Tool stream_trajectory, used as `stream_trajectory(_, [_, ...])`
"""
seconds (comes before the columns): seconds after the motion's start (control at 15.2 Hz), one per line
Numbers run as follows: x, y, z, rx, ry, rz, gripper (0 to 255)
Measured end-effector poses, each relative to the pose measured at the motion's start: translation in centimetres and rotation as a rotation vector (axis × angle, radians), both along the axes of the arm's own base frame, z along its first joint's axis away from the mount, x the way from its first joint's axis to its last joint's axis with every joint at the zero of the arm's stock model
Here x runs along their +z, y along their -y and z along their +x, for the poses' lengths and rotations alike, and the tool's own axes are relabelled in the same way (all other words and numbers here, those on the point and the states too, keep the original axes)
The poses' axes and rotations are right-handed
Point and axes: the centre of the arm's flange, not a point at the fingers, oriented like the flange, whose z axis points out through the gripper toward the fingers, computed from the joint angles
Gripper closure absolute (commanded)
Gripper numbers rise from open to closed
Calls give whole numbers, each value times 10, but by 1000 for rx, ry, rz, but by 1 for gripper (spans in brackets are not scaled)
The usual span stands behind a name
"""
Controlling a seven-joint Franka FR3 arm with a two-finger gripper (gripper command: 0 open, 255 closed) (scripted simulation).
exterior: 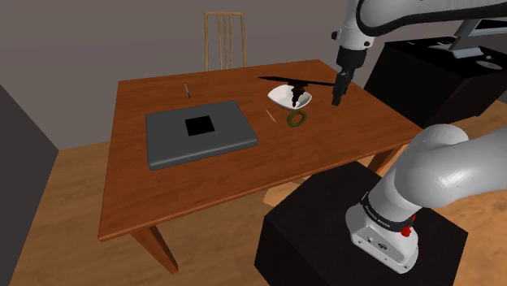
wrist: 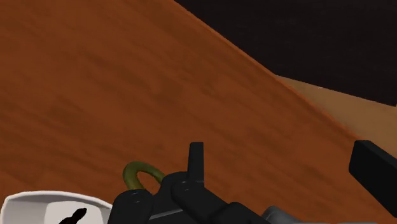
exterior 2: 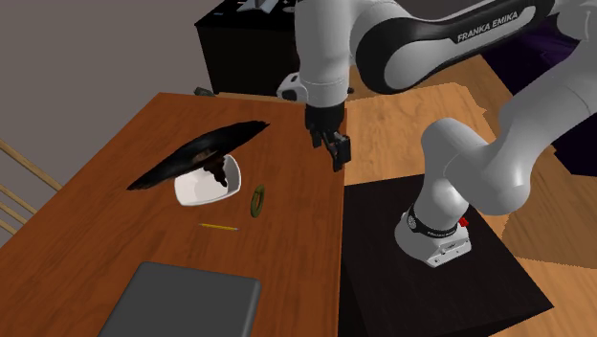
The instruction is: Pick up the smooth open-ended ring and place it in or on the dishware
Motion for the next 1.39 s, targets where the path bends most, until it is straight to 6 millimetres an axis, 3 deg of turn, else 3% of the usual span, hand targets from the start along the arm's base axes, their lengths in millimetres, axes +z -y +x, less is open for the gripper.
stream_trajectory(0.73, [-94, 73, 64, 449, 115, 52, 0])
stream_trajectory(1.25, [-158, 100, 137, 774, 195, 86, 0])
stream_trajectory(1.39, [-168, 101, 145, 816, 208, 89, 0])
